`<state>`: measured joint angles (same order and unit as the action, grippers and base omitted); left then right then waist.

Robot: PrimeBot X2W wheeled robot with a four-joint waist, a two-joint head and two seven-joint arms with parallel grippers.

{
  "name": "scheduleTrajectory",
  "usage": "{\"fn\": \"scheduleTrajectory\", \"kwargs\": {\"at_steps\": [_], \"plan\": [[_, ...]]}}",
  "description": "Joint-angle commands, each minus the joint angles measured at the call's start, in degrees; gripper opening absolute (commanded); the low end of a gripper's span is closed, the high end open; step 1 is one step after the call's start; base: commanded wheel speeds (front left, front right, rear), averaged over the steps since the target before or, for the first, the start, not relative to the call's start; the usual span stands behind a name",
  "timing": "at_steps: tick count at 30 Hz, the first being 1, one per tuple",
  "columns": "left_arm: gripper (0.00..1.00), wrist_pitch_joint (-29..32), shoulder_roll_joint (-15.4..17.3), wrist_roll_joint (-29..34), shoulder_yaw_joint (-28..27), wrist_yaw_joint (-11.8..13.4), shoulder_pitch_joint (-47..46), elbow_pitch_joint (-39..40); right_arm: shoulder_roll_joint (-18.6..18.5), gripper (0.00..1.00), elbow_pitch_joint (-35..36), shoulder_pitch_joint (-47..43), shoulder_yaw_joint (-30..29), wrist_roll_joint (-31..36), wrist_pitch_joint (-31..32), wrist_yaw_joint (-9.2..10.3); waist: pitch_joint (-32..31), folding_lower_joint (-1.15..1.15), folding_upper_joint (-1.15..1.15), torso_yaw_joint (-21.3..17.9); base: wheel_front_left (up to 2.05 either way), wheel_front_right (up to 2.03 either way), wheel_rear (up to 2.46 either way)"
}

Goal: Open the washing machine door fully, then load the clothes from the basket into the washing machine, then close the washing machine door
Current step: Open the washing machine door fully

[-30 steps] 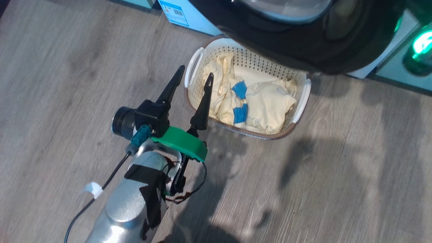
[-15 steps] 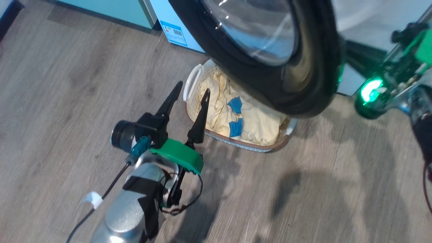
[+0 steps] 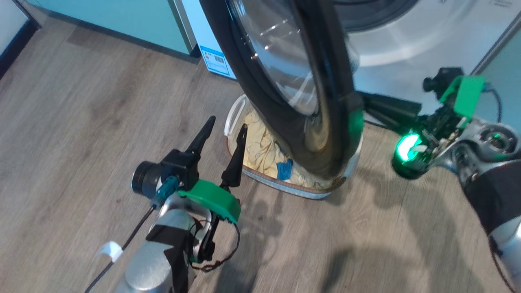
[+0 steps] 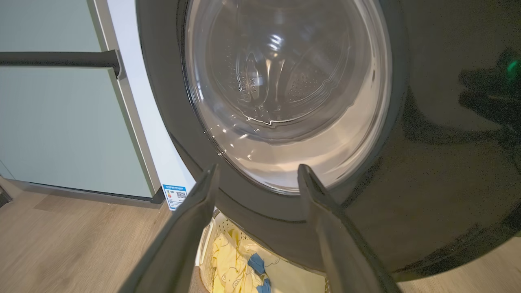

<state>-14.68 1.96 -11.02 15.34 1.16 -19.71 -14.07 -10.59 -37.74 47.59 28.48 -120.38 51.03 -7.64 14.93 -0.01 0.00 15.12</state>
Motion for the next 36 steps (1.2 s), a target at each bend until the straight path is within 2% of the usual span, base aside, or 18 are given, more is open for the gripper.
{"fn": "scheduleTrajectory", "kwargs": {"at_steps": [1, 9, 20, 29, 33, 34, 36], "plan": [[1.00, -0.32, 0.92, 0.26, -1.82, -0.10, 0.11, 1.40, 0.93, 0.00, 2.36, -0.37, 0.57, -1.10, -0.43, 0.15, -0.47, 0.01, 0.00, 0.20, 0.00, 0.00, 0.00], [1.00, -0.32, 0.92, 0.48, -1.96, -0.39, 0.54, 1.10, 0.12, 0.00, 6.00, -3.17, 6.29, -5.57, -3.77, 0.15, -1.69, 0.01, 0.00, 0.67, 0.00, 0.00, 0.00], [1.00, -0.32, 0.92, 0.81, -2.75, -0.32, 0.92, 1.18, -3.62, 0.00, 10.24, -3.81, 10.79, -11.55, -10.64, 0.15, -2.23, 0.01, 0.00, -0.08, 0.00, 0.00, 0.00], [1.00, -0.32, 0.92, 1.21, -4.56, -0.30, 0.93, 1.39, -6.46, 0.00, 15.03, -5.30, 7.25, -12.34, -19.64, 0.15, -2.47, 0.01, 0.00, -1.90, 0.00, 0.00, 0.00], [1.00, -0.32, 0.92, 1.68, -5.59, -0.60, 1.13, 1.26, -8.09, 0.00, 18.01, -6.81, 3.12, -8.35, -26.38, 0.15, -2.77, 0.01, 0.00, -3.11, 0.00, 0.00, 0.00], [1.00, -0.32, 0.92, 1.85, -5.79, -0.73, 1.16, 1.20, -8.44, 0.04, 18.75, -7.22, 1.82, -6.38, -28.79, 0.15, -2.86, 0.01, 0.00, -3.44, 0.00, 0.00, 0.00], [1.00, -0.32, 0.92, 2.15, -6.19, -0.95, 1.27, 1.04, -8.75, 1.00, 20.74, -8.47, -0.52, -2.57, -32.62, 0.15, -3.14, 0.01, 0.00, -4.14, 0.00, 0.00, 0.00]]}}
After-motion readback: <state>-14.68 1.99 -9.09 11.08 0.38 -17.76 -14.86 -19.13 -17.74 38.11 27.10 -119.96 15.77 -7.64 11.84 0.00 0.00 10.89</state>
